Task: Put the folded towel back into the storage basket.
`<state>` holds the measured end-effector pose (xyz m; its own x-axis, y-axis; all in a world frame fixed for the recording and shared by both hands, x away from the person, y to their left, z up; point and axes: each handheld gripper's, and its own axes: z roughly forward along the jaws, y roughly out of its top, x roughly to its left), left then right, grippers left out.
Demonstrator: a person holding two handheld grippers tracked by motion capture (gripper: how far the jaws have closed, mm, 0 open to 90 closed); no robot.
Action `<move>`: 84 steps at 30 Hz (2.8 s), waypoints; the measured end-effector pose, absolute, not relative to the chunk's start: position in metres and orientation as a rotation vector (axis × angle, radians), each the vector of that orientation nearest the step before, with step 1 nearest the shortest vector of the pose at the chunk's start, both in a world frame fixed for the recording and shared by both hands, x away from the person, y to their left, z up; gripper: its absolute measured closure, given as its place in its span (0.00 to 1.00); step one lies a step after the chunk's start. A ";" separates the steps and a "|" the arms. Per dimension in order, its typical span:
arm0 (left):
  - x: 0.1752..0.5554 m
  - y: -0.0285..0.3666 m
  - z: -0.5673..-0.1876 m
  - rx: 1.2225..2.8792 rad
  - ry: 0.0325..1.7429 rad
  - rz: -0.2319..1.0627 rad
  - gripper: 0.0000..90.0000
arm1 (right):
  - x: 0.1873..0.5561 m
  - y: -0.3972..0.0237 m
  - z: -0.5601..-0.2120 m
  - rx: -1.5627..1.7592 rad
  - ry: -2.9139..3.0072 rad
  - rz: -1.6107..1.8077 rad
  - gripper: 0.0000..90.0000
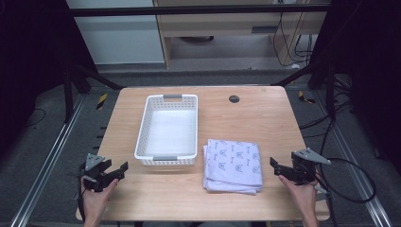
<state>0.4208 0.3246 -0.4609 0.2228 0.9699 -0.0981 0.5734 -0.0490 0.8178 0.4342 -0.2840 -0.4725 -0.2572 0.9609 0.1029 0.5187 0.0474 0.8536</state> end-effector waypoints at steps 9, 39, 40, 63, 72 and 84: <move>0.406 0.318 -0.446 1.651 1.359 0.644 0.34 | 0.429 -0.277 -0.466 1.460 1.836 1.169 0.18; 0.403 0.269 -0.426 1.673 1.224 0.573 0.35 | 0.428 -0.261 -0.442 1.396 1.859 1.266 0.25; 0.404 0.265 -0.425 1.682 1.217 0.571 0.35 | 0.429 -0.260 -0.440 1.397 1.862 1.273 0.25; 0.415 0.220 -0.407 1.712 1.119 0.550 0.37 | 0.443 -0.252 -0.407 1.323 1.866 1.311 0.31; 0.419 0.189 -0.400 1.744 1.055 0.545 0.39 | 0.453 -0.243 -0.407 1.318 1.898 1.313 0.36; 0.420 0.150 -0.402 1.815 0.987 0.510 0.42 | 0.464 -0.235 -0.407 1.305 1.933 1.306 0.39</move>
